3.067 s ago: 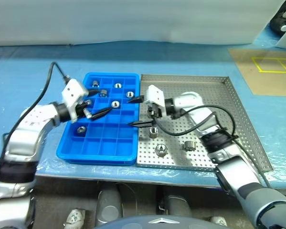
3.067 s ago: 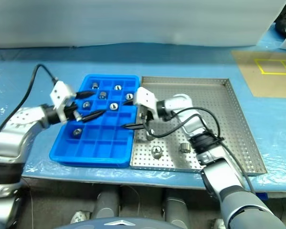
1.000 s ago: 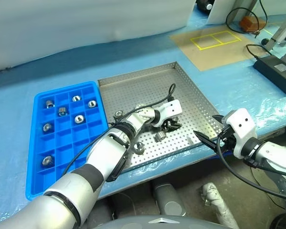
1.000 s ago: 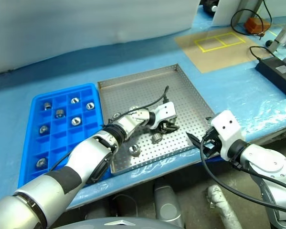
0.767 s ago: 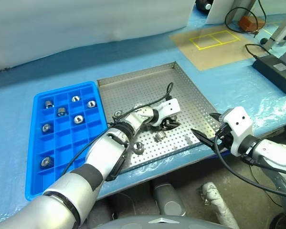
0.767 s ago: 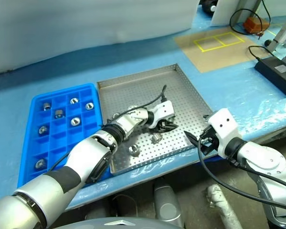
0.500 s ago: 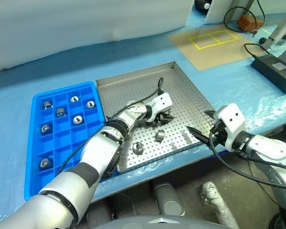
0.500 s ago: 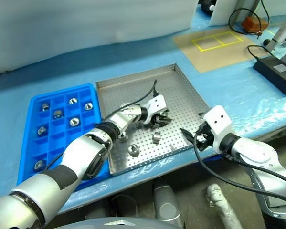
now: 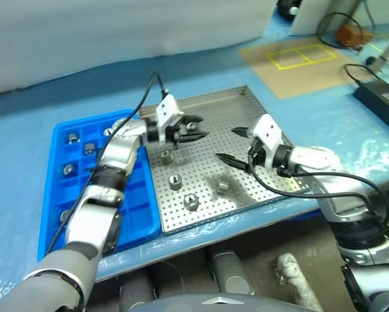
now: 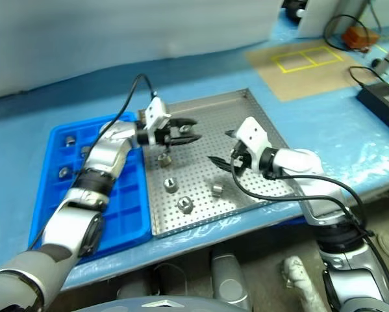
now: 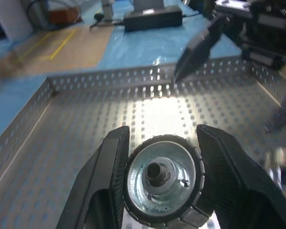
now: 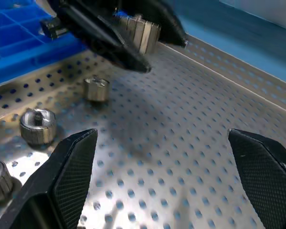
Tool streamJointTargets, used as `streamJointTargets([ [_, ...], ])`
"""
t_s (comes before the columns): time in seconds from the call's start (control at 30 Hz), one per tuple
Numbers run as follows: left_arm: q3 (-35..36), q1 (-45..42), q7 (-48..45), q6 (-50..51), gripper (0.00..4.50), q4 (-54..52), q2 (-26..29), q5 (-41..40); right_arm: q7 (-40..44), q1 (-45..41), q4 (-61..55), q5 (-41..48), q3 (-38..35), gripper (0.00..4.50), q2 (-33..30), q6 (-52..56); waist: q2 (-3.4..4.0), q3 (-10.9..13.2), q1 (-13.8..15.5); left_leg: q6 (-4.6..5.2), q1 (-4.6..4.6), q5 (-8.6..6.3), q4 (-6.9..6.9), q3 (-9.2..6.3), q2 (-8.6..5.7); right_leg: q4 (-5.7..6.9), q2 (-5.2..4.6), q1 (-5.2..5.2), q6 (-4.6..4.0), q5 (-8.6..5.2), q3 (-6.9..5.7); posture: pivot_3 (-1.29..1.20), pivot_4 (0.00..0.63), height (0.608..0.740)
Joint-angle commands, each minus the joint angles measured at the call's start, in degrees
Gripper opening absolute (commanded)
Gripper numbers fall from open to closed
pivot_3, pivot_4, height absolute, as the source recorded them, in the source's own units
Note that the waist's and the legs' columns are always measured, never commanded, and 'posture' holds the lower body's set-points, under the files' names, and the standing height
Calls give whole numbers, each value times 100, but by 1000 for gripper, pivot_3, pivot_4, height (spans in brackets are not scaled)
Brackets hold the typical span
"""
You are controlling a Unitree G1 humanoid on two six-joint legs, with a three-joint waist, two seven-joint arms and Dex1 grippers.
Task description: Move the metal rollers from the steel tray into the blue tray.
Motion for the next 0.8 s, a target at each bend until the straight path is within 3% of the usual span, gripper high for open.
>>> streamJointTargets([
  [0.03,267,591,149,588,1902,-1535,499,-392,502,-514,656,-155,365,4500,326,-677,2,2,289,-18,-6,11,-1,0,9,7,2,-7,-2,-1,-1,-105,150,740],
  [0.23,1008,1861,735,1078,1902,-3256,1314,-810,1138,-1314,2059,-388,710,4500,1037,-1521,7,5,1134,-66,-10,37,-12,5,47,22,19,-13,-18,-10,2,92,150,740],
  [0.4,1545,2769,1160,1396,1902,-3968,1756,-981,1547,-1637,2733,-513,875,4500,1485,-2008,5,5,1529,-111,-7,40,-24,22,68,79,26,-33,-71,-43,-9,195,150,740],
  [0.6,1716,3558,1506,1335,1902,-4284,1883,-1011,1822,-1824,3157,-605,878,4500,1788,-2294,5,5,1636,-158,-6,67,-34,9,89,126,35,-53,-76,-55,-27,232,150,740],
  [0.8,1395,3652,1772,1054,1902,-4052,1780,-797,1911,-1767,3141,-666,823,4500,1767,-2315,5,5,1713,-195,-2,89,-53,-3,104,140,50,-58,-76,-56,-38,216,150,740],
])
